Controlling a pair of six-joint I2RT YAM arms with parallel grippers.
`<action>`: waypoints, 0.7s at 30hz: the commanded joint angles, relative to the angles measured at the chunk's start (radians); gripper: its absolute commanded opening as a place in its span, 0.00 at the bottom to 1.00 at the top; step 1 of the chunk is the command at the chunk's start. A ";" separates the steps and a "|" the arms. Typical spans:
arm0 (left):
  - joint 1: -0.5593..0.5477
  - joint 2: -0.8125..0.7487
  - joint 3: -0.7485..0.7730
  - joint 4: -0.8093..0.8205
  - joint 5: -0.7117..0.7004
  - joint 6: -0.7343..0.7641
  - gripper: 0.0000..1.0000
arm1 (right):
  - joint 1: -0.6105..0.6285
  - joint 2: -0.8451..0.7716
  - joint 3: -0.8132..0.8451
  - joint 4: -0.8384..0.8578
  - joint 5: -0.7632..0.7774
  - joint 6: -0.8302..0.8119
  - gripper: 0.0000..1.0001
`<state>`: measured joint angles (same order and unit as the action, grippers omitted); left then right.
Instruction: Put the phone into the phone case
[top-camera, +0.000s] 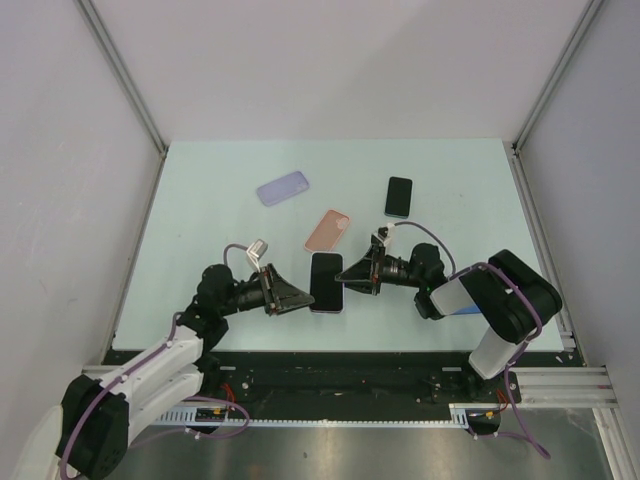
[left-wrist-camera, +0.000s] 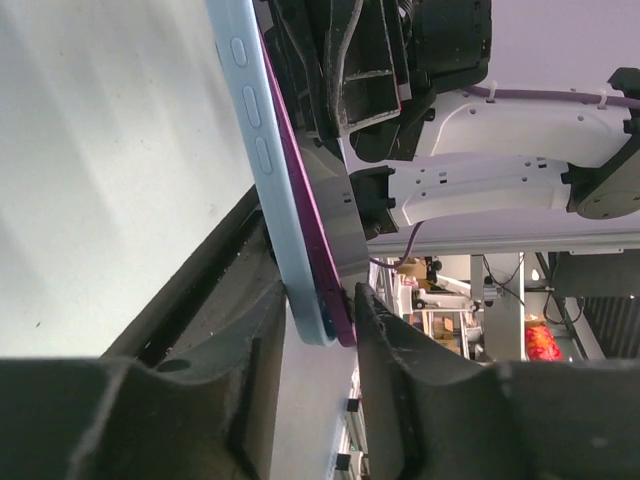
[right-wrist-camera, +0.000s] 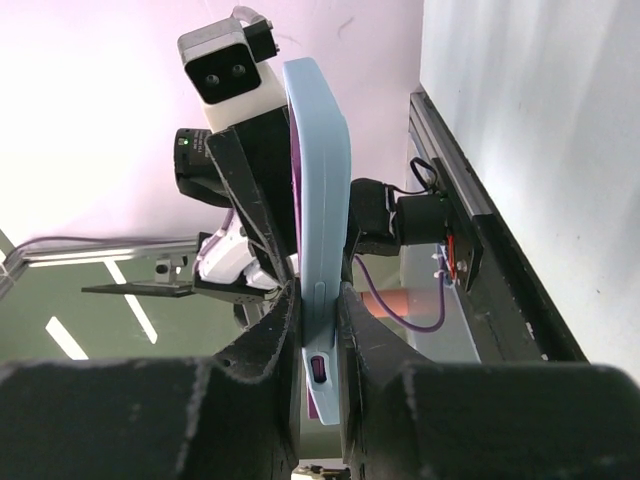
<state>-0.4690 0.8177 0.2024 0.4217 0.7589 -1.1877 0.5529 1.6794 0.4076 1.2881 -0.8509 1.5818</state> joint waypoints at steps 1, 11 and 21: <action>-0.005 0.003 -0.017 0.072 0.030 -0.023 0.33 | 0.012 0.013 0.033 0.307 0.023 0.021 0.01; -0.005 -0.002 -0.012 -0.001 0.010 0.014 0.00 | 0.013 0.055 0.031 0.309 0.029 0.023 0.20; -0.005 -0.044 -0.009 -0.069 -0.007 0.036 0.45 | 0.018 0.037 0.033 0.309 0.049 0.046 0.00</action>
<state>-0.4690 0.8066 0.1780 0.3447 0.7353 -1.1873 0.5697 1.7451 0.4080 1.2903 -0.8360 1.5787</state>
